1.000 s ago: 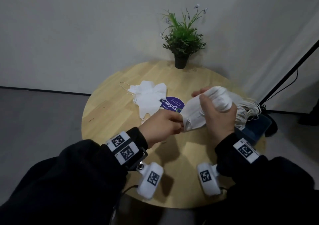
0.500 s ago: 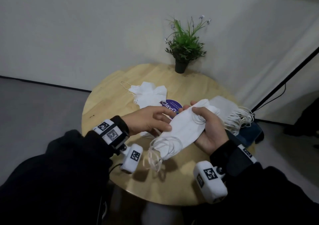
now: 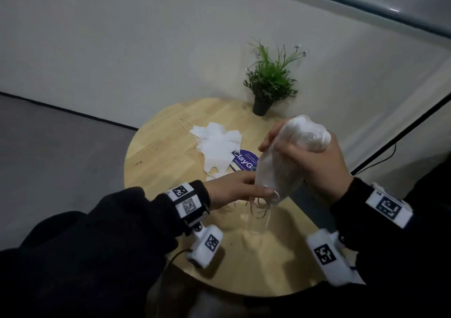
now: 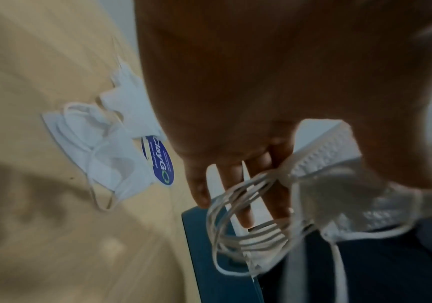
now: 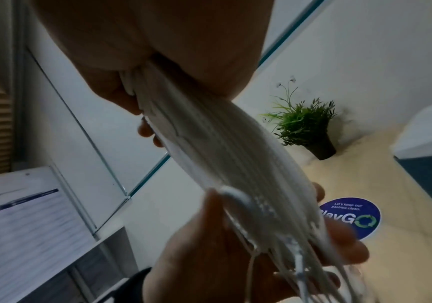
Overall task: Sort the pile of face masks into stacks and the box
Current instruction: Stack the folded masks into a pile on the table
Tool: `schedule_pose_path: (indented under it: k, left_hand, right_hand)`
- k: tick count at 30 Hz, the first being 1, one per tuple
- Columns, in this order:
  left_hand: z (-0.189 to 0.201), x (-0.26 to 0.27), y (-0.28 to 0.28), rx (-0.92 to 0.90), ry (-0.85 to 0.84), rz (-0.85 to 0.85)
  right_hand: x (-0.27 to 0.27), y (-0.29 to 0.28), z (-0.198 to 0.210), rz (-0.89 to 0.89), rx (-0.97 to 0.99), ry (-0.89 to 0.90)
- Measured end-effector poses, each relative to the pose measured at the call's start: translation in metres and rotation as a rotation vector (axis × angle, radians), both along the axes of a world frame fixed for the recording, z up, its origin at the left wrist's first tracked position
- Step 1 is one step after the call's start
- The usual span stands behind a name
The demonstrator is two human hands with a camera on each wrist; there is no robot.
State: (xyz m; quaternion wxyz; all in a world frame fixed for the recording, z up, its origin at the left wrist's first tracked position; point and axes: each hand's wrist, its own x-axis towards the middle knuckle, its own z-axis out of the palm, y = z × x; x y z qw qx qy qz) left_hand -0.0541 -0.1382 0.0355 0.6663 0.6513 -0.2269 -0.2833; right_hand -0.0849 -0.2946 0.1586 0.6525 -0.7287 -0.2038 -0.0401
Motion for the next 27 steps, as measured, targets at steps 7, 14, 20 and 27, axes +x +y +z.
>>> schedule_pose_path:
  k: [7, 14, 20, 27]
  left_hand:
    - [-0.010, 0.002, 0.009, -0.009, 0.048, 0.049]
    - [-0.004, -0.009, 0.001, -0.094, 0.198, 0.001]
    - [-0.007, -0.007, 0.015, 0.121, 0.134, 0.077]
    - [-0.007, 0.000, 0.015, -0.264, 0.337, 0.492]
  right_hand:
    - [0.005, -0.014, 0.006, -0.146, 0.181, 0.127]
    - [-0.010, -0.009, 0.003, -0.094, 0.144, 0.143]
    - [0.004, -0.026, 0.012, -0.263, 0.208, 0.119]
    - [0.039, -0.082, -0.035, -0.613, 0.689, 0.360]
